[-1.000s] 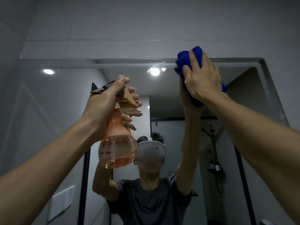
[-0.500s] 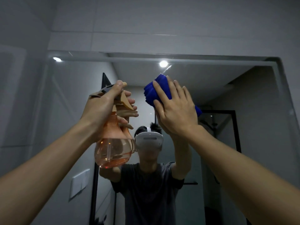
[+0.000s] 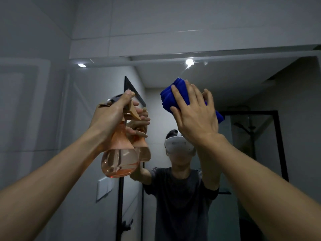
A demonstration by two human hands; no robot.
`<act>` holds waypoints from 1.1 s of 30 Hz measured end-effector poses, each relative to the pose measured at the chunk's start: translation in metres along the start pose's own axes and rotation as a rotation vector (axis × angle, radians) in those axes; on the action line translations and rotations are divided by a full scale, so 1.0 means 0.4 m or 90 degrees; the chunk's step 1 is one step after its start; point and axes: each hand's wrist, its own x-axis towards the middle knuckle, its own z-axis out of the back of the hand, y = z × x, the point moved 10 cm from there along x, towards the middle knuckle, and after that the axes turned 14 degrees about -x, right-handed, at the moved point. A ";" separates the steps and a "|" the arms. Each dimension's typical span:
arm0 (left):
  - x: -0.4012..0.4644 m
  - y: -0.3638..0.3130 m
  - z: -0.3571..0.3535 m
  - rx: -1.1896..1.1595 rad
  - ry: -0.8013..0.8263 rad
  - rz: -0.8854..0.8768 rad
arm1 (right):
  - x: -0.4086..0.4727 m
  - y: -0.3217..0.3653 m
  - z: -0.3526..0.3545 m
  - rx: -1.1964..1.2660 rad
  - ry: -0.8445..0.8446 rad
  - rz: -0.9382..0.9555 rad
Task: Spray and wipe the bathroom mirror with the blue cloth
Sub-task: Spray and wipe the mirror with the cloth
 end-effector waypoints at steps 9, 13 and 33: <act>0.014 -0.034 0.027 0.062 -0.014 -0.031 | -0.002 -0.008 0.003 0.017 -0.012 -0.029; 0.009 -0.038 0.106 0.099 -0.046 -0.042 | -0.004 -0.009 0.005 0.010 -0.020 -0.038; 0.001 -0.041 0.197 -0.060 0.036 0.000 | 0.265 -0.035 0.056 0.086 0.002 -0.292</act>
